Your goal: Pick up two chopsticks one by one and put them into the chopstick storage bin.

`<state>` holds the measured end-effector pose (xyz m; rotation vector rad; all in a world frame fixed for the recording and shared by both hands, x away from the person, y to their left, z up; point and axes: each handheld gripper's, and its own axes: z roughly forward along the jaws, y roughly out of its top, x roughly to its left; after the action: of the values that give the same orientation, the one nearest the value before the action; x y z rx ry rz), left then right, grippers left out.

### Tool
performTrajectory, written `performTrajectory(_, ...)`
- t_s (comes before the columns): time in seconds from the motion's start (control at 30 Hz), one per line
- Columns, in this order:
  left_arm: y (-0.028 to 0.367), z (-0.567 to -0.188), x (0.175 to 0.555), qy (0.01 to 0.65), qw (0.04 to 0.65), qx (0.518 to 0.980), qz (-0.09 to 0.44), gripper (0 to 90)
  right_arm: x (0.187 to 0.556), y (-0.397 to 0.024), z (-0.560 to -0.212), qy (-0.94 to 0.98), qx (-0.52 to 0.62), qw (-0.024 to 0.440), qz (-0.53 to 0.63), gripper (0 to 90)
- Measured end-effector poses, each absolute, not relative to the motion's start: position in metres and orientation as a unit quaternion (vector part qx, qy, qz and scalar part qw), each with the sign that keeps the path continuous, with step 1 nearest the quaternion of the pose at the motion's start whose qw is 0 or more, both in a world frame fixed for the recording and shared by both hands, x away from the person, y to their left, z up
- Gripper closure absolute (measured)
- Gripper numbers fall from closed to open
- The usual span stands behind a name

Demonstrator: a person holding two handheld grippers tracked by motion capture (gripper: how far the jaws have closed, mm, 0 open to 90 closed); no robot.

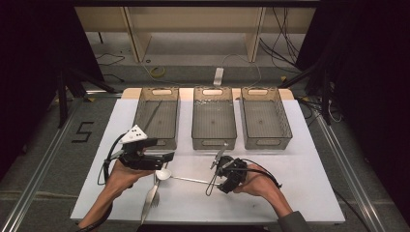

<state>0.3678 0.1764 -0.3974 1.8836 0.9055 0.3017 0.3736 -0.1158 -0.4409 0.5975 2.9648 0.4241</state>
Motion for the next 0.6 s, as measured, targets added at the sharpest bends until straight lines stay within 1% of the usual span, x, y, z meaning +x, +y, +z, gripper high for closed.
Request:
performTrajectory(0.2, 0.169, -0.402, 0.362, 0.362, 0.480, 0.787, 0.140, 13.6, 0.377, -0.111, -0.447, 0.972, 0.195, 0.038, 0.123, 59.0)
performTrajectory(0.37, 0.168, -0.407, 0.358, 0.355, 0.482, 0.788, 0.147, 13.6, 0.381, -0.111, -0.449, 0.973, 0.197, 0.032, 0.119, 64.8)
performTrajectory(0.6, 0.169, -0.409, 0.352, 0.358, 0.485, 0.785, 0.144, 13.7, 0.382, -0.110, -0.452, 0.974, 0.194, 0.024, 0.112, 70.0)
